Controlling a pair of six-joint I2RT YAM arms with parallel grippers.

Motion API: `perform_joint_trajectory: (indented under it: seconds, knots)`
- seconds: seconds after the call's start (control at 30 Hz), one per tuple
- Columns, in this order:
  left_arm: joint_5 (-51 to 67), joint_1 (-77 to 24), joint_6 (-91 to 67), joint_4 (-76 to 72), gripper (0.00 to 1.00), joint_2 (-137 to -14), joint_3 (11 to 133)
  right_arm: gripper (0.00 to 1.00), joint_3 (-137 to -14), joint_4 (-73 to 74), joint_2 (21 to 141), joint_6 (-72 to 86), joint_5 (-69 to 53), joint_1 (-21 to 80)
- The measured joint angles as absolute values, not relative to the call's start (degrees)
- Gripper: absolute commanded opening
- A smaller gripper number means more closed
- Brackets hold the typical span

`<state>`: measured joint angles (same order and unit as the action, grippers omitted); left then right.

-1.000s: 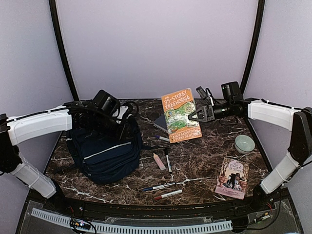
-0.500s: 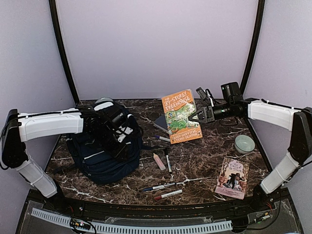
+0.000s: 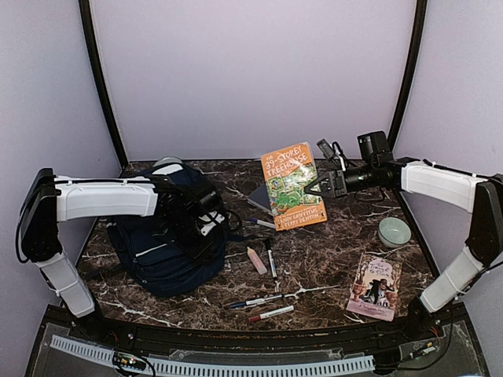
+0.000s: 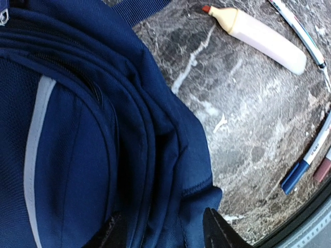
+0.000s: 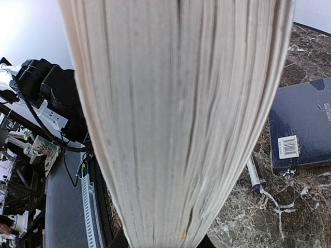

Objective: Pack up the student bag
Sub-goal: Pick up the largest pocket of the bag from the student bag.

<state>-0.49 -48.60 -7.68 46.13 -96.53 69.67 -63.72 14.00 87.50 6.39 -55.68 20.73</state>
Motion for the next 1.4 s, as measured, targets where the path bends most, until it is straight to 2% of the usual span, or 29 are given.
perform_joint_trajectory:
  seconds: [0.2,0.37,0.53,0.6,0.63,0.97,1.17,1.4]
  knots:
    - [-4.6,-50.39,-7.25,45.69,0.4,-101.06,72.38,0.0,-63.72,14.04,87.5,6.24,-55.66,20.73]
    - [-7.31,-51.11,-6.85,45.74,0.38,-103.46,72.82,0.0,-63.72,14.04,87.5,6.22,-55.66,20.73]
    - [-9.98,-51.35,-6.98,46.0,0.17,-103.72,73.14,0.0,-63.72,14.04,87.5,6.24,-55.66,20.73]
    - [-10.48,-51.35,-7.16,46.0,0.02,-103.72,73.17,0.0,-63.72,14.06,87.5,6.24,-55.61,20.73]
    - [-10.81,-51.35,-7.18,46.06,0.0,-103.72,73.25,0.0,-63.72,14.11,87.5,6.24,-55.46,20.73]
    - [-13.34,-51.33,-7.35,49.65,0.0,-100.4,79.88,0.0,-65.6,20.32,87.11,5.04,-52.4,22.44]
    - [-16.25,-51.29,-8.14,52.16,0.0,-95.39,84.68,0.0,-66.72,21.45,87.07,8.58,-52.88,27.16]
    - [-16.71,-51.27,-10.98,51.29,0.0,-89.73,84.03,0.0,-67.2,23.57,88.44,12.67,-54.04,33.93]
